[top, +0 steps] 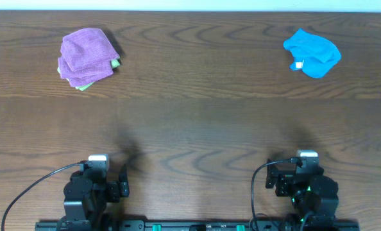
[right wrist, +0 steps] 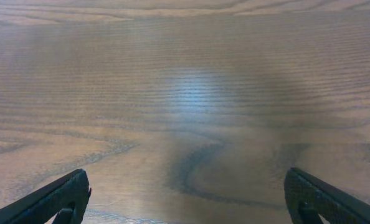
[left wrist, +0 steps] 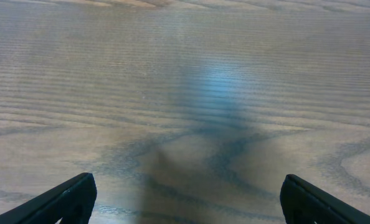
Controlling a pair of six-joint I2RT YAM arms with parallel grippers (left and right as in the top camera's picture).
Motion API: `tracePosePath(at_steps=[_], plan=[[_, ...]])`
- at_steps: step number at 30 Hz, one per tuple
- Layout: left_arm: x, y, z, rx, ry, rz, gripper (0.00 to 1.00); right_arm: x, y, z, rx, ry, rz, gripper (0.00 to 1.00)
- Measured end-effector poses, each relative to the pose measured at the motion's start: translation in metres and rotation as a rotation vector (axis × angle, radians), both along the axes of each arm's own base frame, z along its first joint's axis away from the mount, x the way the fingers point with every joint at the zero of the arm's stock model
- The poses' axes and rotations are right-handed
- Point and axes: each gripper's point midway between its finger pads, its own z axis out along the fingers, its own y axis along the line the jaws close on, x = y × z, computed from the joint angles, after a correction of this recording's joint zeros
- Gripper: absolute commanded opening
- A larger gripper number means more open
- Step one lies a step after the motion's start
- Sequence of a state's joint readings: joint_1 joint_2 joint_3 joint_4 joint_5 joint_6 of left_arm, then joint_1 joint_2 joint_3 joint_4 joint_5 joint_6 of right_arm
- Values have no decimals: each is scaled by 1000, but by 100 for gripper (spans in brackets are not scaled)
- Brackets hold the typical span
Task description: Fold the cloth
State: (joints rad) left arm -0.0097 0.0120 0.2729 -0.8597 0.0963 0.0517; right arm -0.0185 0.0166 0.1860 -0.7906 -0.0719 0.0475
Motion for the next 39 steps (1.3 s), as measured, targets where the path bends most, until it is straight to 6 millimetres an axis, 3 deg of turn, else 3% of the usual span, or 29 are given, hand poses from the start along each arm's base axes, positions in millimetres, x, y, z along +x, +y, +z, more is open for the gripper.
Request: tracePosePath(at_steps=[16, 21, 23, 27, 32, 39], plan=[[0, 0, 0, 0, 0, 0, 95, 0, 0, 1, 0, -3, 0, 99], [0, 0, 0, 0, 0, 0, 95, 7, -3, 12, 1, 7, -17, 99], [0, 0, 0, -1, -1, -1, 95, 10, -8, 26, 4, 41, -42, 99], [0, 0, 0, -1, -1, 1, 95, 29, -22, 79, 16, 90, -107, 99], [0, 0, 0, 0, -1, 3, 95, 71, -39, 136, 32, 183, -164, 99], [0, 0, 0, 0, -1, 2, 95, 144, -58, 180, 22, 299, -202, 99]])
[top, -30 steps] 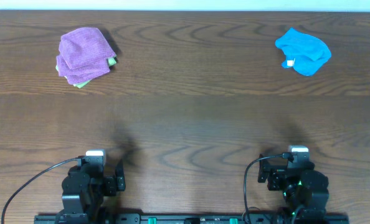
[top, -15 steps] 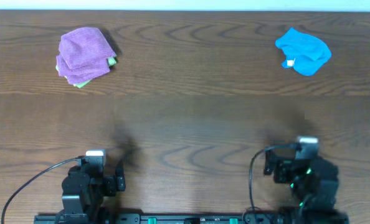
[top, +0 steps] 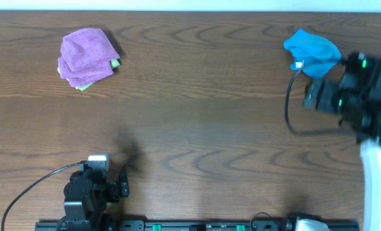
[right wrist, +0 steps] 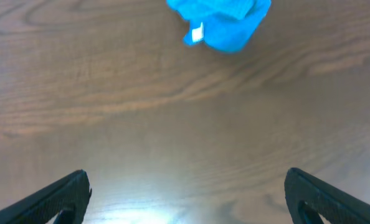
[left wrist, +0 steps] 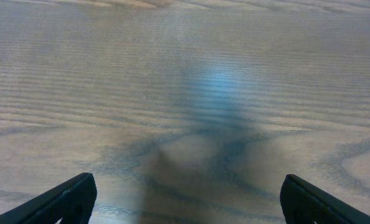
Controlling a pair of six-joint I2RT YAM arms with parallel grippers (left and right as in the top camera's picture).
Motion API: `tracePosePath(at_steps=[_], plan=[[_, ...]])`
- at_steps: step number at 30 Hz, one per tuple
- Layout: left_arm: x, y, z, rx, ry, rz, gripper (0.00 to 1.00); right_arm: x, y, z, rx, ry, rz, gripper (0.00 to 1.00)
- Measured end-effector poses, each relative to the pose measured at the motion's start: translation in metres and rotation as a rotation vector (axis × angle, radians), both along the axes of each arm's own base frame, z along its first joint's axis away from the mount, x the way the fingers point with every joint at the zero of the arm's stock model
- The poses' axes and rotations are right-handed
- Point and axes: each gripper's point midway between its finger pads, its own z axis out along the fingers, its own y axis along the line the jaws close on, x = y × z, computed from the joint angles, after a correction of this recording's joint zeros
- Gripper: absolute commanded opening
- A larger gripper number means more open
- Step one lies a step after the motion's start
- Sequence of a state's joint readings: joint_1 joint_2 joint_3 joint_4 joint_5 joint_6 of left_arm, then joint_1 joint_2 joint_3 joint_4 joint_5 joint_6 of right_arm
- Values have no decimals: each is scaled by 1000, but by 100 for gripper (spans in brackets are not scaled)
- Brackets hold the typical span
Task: Fold the cloth
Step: 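Reach the right gripper to the crumpled blue cloth and grasp it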
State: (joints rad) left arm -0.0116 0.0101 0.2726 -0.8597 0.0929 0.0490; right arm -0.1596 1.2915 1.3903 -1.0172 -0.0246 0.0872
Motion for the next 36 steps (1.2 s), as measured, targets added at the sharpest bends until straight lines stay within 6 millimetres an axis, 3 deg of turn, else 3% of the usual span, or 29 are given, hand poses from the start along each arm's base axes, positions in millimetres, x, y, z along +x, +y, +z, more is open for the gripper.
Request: tracePosePath(at_steps=[5, 9, 14, 19, 31, 36], plan=[[0, 0, 0, 0, 0, 0, 95, 49, -18, 4, -17, 15, -30, 99], [0, 0, 0, 0, 0, 0, 96, 93, -40, -14, -21, 37, -62, 99], [0, 0, 0, 0, 0, 0, 95, 138, -69, -60, -18, 61, -103, 99], [0, 0, 0, 0, 0, 0, 96, 174, -86, -118, -17, 79, -116, 99], [0, 0, 0, 0, 0, 0, 95, 221, -102, -175, -61, 12, -91, 95], [0, 0, 0, 0, 0, 0, 95, 228, -112, -202, -59, 14, -102, 85]])
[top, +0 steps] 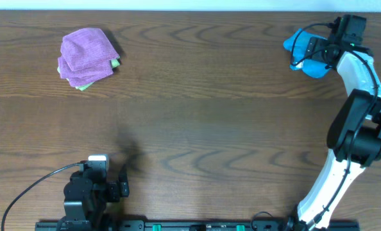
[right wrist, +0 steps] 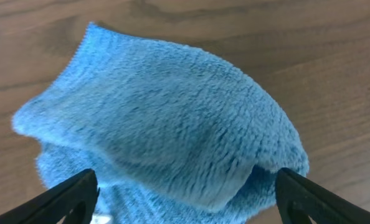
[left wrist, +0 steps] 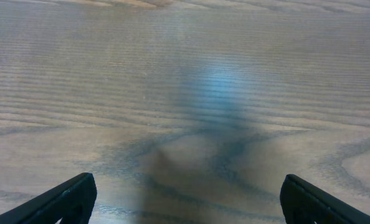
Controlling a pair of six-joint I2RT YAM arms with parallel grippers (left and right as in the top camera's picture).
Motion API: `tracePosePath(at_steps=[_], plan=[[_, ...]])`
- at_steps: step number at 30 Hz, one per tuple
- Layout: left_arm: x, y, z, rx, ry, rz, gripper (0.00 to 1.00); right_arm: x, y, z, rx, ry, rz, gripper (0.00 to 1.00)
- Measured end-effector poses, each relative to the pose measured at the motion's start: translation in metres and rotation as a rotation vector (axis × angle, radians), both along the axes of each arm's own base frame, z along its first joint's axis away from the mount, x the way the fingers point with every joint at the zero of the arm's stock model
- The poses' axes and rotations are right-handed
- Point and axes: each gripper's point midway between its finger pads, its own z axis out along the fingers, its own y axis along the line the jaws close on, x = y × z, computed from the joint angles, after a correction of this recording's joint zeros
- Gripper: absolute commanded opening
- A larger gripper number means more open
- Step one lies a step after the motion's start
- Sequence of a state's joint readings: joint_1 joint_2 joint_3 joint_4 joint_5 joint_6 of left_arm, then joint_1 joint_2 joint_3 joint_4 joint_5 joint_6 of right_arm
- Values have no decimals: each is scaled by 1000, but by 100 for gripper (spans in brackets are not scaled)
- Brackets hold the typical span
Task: Fold the cloth
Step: 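Reach the right gripper to the crumpled blue cloth and grasp it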
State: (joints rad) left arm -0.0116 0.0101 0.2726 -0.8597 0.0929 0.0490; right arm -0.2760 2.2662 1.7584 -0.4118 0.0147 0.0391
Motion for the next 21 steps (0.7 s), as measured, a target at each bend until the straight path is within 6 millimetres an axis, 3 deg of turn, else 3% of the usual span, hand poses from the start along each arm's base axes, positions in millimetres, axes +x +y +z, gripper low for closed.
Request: tracePosePath(at_steps=[6, 8, 11, 17, 21], plan=[[0, 0, 0, 0, 0, 0, 95, 3, -8, -13, -2, -5, -11, 59], [0, 0, 0, 0, 0, 0, 95, 3, -9, -14, -3, -6, -11, 40], [0, 0, 0, 0, 0, 0, 95, 4, -9, -13, 0, -9, -10, 1], [0, 0, 0, 0, 0, 0, 95, 2, -8, -10, 5, -6, -10, 1], [0, 0, 0, 0, 0, 0, 95, -9, -3, 17, 10, 7, 6, 1]])
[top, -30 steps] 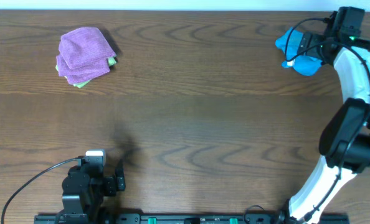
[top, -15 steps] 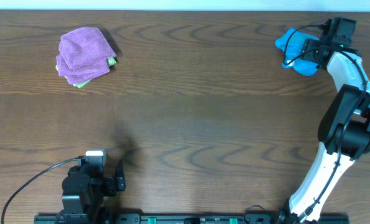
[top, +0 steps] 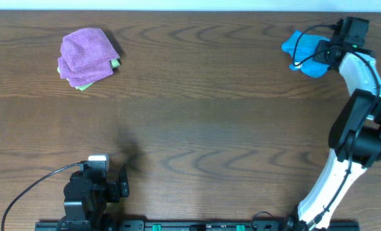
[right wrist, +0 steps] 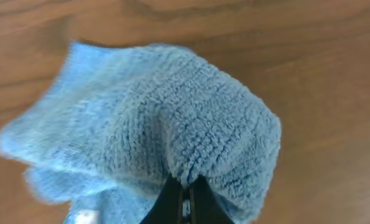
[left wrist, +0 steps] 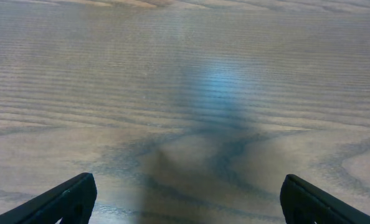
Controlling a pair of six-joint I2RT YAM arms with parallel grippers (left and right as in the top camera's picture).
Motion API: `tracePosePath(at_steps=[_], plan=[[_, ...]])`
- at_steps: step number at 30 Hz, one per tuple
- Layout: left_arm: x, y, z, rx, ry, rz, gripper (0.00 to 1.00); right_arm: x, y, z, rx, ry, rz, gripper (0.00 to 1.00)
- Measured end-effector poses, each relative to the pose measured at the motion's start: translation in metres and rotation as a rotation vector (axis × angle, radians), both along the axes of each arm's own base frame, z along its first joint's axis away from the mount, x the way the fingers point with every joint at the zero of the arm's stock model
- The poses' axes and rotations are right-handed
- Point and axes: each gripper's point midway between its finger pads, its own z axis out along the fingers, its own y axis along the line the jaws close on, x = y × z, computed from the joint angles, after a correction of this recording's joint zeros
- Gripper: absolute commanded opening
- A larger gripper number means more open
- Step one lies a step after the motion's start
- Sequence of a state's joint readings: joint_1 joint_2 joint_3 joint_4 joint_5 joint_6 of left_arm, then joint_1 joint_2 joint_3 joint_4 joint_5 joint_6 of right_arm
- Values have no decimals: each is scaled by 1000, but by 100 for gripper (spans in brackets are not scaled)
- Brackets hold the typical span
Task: Fold the cloth
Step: 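Reach the right gripper to the crumpled blue cloth and grasp it, then lift the blue cloth with the right gripper and drag it toward center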
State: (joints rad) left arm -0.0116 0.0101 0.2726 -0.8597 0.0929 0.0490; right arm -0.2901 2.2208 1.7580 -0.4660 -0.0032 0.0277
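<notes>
A crumpled blue cloth (top: 306,46) lies at the far right corner of the wooden table (top: 197,115). My right gripper (top: 326,51) is shut on a pinched fold of the blue cloth (right wrist: 172,124), its fingers (right wrist: 172,202) pressed together under the bunched pile. The gripper (right wrist: 184,200) sits at the cloth's near edge. A small white tag (right wrist: 79,216) shows at the lower left of the cloth. My left gripper (left wrist: 185,202) rests at the near left of the table, open over bare wood, far from the cloth.
A folded purple cloth (top: 86,54) on top of a green one (top: 83,86) lies at the far left. The right arm (top: 360,109) stretches along the table's right side. The table's far edge runs just behind the blue cloth.
My right gripper was open around the blue cloth and is now shut on a fold of it. The cloth has bunched and shifted slightly. The left arm has not moved.
Both grippers rested open at the near edge of the table. Then the right arm was out over the far right, the blue cloth ahead of it. Then it stood open over the cloth, and now it grips a fold.
</notes>
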Motion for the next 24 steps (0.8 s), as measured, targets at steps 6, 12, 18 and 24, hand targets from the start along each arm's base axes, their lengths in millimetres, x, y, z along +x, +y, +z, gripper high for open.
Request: tracePosePath(at_steps=[6, 12, 18, 24], plan=[[0, 0, 0, 0, 0, 0, 95, -41, 37, 92, -12, 10, 85, 1], [0, 0, 0, 0, 0, 0, 95, -94, 111, 138, -8, 98, 251, 1], [0, 0, 0, 0, 0, 0, 95, -144, 182, 147, 16, 222, 435, 2], [0, 0, 0, 0, 0, 0, 95, -191, 225, 151, 39, 264, 571, 2]])
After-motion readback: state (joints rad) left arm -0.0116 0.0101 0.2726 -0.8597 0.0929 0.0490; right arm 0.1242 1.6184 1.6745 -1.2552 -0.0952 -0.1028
